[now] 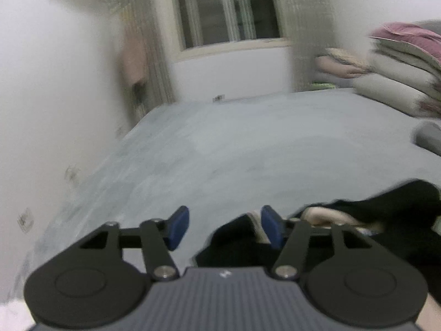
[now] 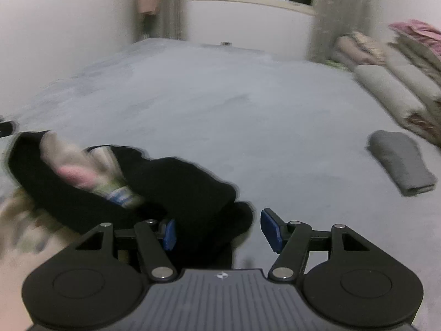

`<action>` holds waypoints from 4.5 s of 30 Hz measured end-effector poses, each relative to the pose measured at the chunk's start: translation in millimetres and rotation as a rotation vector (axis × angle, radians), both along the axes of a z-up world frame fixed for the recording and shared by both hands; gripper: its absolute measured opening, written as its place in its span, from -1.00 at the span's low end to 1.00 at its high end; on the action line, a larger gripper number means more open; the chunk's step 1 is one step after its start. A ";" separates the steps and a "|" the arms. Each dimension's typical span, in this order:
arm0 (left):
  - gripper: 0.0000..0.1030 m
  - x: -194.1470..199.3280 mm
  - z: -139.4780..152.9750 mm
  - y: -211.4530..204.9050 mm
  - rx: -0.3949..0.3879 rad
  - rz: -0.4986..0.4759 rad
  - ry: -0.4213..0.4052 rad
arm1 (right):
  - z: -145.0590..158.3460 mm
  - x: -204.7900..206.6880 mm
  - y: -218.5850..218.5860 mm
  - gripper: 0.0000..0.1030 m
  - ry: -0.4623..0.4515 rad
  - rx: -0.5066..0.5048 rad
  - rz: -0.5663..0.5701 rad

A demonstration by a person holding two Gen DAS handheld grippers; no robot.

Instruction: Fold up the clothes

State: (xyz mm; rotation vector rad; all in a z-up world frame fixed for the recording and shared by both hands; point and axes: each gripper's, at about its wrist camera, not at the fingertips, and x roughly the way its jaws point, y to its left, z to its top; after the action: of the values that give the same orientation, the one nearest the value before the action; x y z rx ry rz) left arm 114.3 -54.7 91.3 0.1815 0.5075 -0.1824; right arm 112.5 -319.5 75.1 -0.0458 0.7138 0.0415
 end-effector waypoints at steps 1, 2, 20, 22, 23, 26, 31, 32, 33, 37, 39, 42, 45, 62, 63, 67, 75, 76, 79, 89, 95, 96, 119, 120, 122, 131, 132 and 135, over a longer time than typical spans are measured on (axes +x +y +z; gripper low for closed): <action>0.30 -3.5 -2.8 -6.7 -0.007 -0.032 0.007 | 2.4 -5.6 0.7 0.08 -0.011 0.048 0.018; 0.34 -7.1 -5.6 -13.5 -0.013 -0.064 0.014 | 4.3 -10.4 1.4 -0.20 -0.018 0.092 0.025; -0.43 -24.4 -74.1 -145.4 0.193 -0.452 0.033 | -48.7 -33.9 0.6 -0.14 0.171 -0.030 -0.074; -0.88 -20.1 -63.6 -129.1 0.120 -0.414 0.042 | -52.5 -34.6 -6.2 -0.25 0.170 0.009 -0.070; -0.89 -17.9 -58.3 -121.0 0.083 -0.394 0.046 | -51.6 -35.0 -8.2 -0.54 0.162 0.030 -0.062; -0.90 -11.5 -42.5 -96.6 -0.027 -0.336 0.059 | -45.1 -36.2 -7.6 -0.86 0.127 0.029 -0.051; -0.90 -7.5 0.2 -38.9 -0.190 -0.223 0.018 | -23.3 -46.0 -11.1 -0.90 0.015 0.008 -0.100; -0.90 -8.2 7.8 -25.8 -0.205 -0.200 0.003 | -19.7 -48.0 -13.1 -0.90 -0.006 0.011 -0.115; -0.90 -8.3 13.6 -12.6 -0.210 -0.172 -0.010 | -17.2 -49.5 -14.5 -0.90 -0.022 0.009 -0.129; -0.90 -2.9 18.8 31.9 -0.217 -0.077 0.009 | -19.2 -50.3 -11.3 -0.90 -0.026 -0.002 -0.131; -0.90 -1.1 17.3 53.8 -0.211 -0.027 0.016 | -22.0 -48.3 -7.3 -0.90 -0.014 -0.013 -0.117; -0.90 5.5 15.5 94.6 -0.266 0.089 0.037 | -21.6 -47.9 -3.4 -0.90 -0.011 -0.036 -0.111; -0.90 14.6 11.8 136.2 -0.343 0.234 0.057 | -20.5 -49.2 -9.7 -0.90 -0.022 -0.031 -0.132; 0.23 23.3 19.8 240.9 -0.486 0.624 0.096 | -2.4 -51.3 -16.8 -0.89 -0.114 -0.243 -0.348; 0.27 20.3 23.7 240.6 -0.478 0.622 0.088 | -9.0 -47.9 -13.5 -0.89 -0.074 -0.279 -0.323; 0.39 -2.9 37.4 233.2 -0.494 0.565 0.086 | -15.2 -45.4 -8.2 -0.84 -0.021 -0.327 -0.313; 0.43 -85.5 1.6 146.7 -0.400 0.218 0.320 | -8.6 -80.1 14.1 -0.28 0.060 -0.152 -0.073; 0.43 -95.3 -5.8 143.0 -0.399 0.205 0.343 | -14.1 -87.0 17.3 -0.28 0.086 -0.140 -0.049; 0.43 -121.1 -27.6 138.7 -0.404 0.195 0.400 | -34.6 -115.9 17.6 -0.28 0.152 -0.108 -0.041; -0.62 -152.0 -63.1 122.9 -0.285 0.206 0.385 | -50.0 -194.6 -19.2 -0.19 0.139 0.203 -0.153; -0.93 -153.1 -49.4 142.6 -0.421 0.219 0.398 | -39.9 -197.4 -4.9 -0.84 0.094 0.147 -0.106; -0.93 -157.0 -41.6 144.3 -0.433 0.210 0.379 | -30.7 -204.2 -7.1 -0.84 0.064 0.160 -0.104; 0.08 -39.0 29.6 116.3 -0.232 -0.004 0.242 | 1.9 -117.2 12.4 -0.25 0.006 -0.032 0.127; 0.12 -21.1 32.1 108.9 -0.223 -0.017 0.234 | 0.9 -97.5 14.3 -0.23 0.012 -0.039 0.127; 0.18 11.6 31.7 92.6 -0.193 -0.045 0.227 | -0.3 -60.4 15.8 -0.17 0.025 -0.038 0.120; 0.45 131.3 -34.1 19.3 -0.113 -0.196 0.313 | -23.6 60.7 27.9 0.02 0.132 0.027 0.272; 0.45 132.8 -42.3 12.3 -0.095 -0.215 0.318 | -30.3 64.3 34.3 0.02 0.153 0.009 0.294; -0.42 130.2 -63.3 -3.2 -0.026 -0.256 0.328 | -46.0 60.0 51.3 -0.58 0.152 -0.091 0.379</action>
State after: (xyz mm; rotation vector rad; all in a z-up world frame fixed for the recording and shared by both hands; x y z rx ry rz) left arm 244.6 -58.0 28.0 0.1915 0.8081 -0.4736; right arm 172.5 -268.2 29.1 -0.2673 0.8506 0.3784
